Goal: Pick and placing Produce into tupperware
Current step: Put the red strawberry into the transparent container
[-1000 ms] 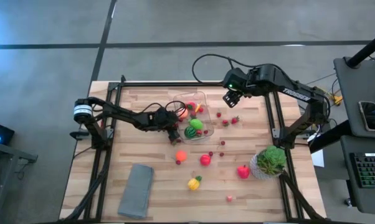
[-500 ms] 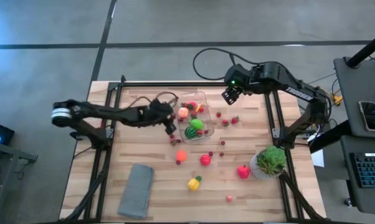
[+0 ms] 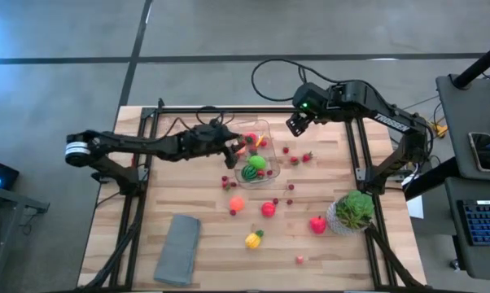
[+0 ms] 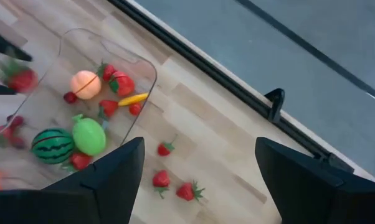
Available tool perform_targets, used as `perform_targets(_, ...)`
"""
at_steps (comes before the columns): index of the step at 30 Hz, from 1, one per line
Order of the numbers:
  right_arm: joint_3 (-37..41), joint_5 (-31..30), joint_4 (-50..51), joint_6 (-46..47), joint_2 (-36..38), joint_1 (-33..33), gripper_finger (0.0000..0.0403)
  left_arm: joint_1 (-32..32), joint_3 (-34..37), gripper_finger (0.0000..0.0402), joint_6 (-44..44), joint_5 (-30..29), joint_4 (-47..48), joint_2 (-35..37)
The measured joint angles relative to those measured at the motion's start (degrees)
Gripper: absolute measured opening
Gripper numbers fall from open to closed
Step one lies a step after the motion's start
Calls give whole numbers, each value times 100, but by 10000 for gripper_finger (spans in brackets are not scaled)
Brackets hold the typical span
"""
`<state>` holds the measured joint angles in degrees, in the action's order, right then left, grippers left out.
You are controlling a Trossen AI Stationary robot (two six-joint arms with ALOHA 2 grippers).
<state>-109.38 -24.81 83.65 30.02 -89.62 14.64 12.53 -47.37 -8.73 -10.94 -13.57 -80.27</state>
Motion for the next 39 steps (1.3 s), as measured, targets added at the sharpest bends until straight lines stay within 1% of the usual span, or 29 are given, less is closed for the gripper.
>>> perform_targets(4,2,176,5,98,0,0,297,-7,-214,239,-142,19,62,-190)
perform_targets(7,2,255,15,244,0,0,295,-7,-356,272,-138,97,671,-107)
perform_targets(9,2,267,70,256,0,0,294,-4,-386,285,-104,367,1353,112)
perform_targets(12,9,274,266,254,-19,0,295,-15,-348,289,31,955,2380,434)
perform_targets(14,37,274,341,251,-41,0,295,-29,-238,289,53,1227,3182,636)
perform_targets(15,57,275,371,251,-49,0,294,-55,-177,289,54,1324,3412,708)
perform_targets(17,88,274,359,249,-78,0,292,-106,-38,289,105,1533,3698,821)
perform_targets(20,116,277,430,201,-144,0,293,-251,286,289,318,1837,3707,906)
perform_targets(22,180,363,644,186,-228,0,294,-336,453,289,343,1895,3700,915)
perform_targets(23,274,501,644,149,-247,2,294,-363,530,289,314,1895,3692,914)
perform_targets(26,761,1061,650,92,-260,32,294,-406,695,289,6,1872,3703,913)
perform_targets(28,1192,1218,627,149,-275,106,292,-411,716,289,-162,1877,3690,913)
perform_targets(32,2289,1636,553,708,-277,514,290,-411,702,289,-286,1824,3610,913)
perform_targets(34,2855,1906,301,963,-226,749,290,-411,688,289,-291,1810,3571,913)
perform_targets(37,3600,2408,-355,1280,-133,1028,290,-411,686,289,-293,1810,3482,915)
perform_targets(39,3991,2598,-850,1502,-94,1145,290,-411,686,289,-293,1810,3481,915)
